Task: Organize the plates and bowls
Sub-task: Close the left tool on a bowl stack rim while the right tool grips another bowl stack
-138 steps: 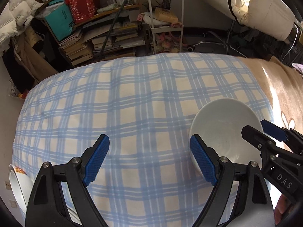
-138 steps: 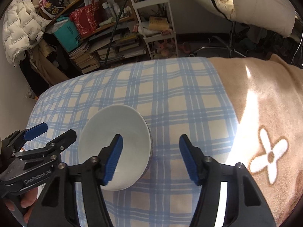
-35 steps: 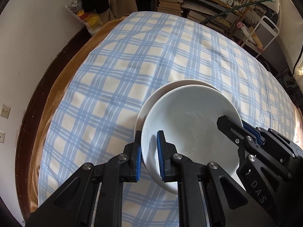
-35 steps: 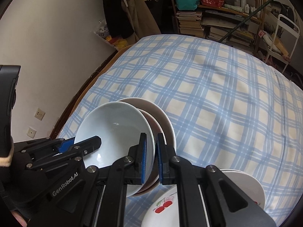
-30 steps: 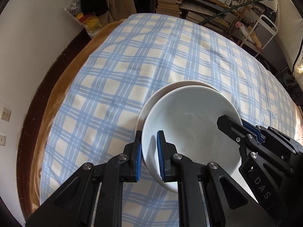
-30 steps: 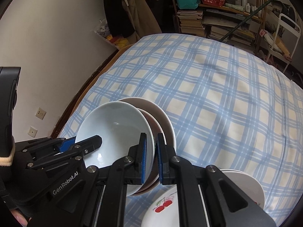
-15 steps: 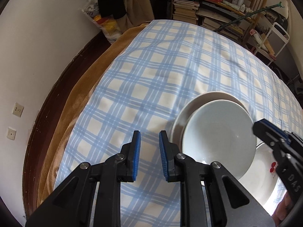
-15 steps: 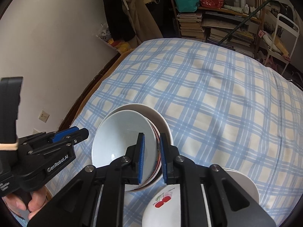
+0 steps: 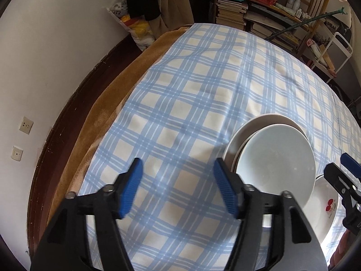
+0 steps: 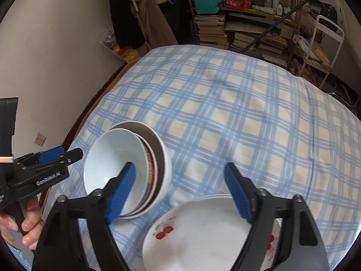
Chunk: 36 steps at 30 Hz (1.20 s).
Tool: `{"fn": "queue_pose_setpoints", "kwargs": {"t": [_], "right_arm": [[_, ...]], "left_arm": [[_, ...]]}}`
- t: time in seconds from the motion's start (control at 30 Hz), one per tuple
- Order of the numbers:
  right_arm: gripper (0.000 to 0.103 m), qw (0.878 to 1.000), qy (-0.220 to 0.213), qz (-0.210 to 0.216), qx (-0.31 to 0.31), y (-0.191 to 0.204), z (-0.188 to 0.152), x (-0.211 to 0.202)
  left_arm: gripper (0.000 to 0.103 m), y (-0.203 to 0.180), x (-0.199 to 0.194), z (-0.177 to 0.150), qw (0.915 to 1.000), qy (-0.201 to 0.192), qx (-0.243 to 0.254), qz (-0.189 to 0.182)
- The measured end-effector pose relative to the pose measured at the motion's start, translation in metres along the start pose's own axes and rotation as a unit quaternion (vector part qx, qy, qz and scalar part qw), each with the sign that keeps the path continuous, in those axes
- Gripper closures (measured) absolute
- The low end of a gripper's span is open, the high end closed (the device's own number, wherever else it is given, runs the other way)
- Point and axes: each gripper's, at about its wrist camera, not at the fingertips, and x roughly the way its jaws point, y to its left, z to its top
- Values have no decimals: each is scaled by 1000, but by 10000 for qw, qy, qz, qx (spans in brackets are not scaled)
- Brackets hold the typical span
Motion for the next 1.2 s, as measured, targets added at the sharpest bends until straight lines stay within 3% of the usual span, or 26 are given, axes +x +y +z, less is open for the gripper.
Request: {"fn": "queue_pose_setpoints", "kwargs": {"t": [0.07, 0.17, 0.23, 0.93, 1.0, 1.07, 1.2], "right_arm": [[1, 10000, -32, -11, 31, -6, -1, -2], [0, 9999, -99, -38, 41, -13, -2, -5], [0, 9999, -123, -115, 11, -16, -1, -5], [0, 9990, 186, -352, 225, -26, -2, 16], [6, 9989, 193, -270, 317, -27, -2, 18], [22, 9986, 323, -64, 425, -28, -2, 22], [38, 9980, 477, 31, 415, -23, -4, 29]], "left_arm": [[28, 1, 0, 0, 9999, -42, 42, 100], [17, 4, -1, 0, 9997, -77, 73, 215], [16, 8, 0, 0, 9998, -30, -5, 188], [15, 14, 22, -1, 9972, 464, -207, -557], [15, 12, 23, -2, 9973, 472, -164, -533], [15, 11, 23, -2, 9974, 466, -146, -530], [15, 11, 23, -2, 9973, 467, -164, -537]]}}
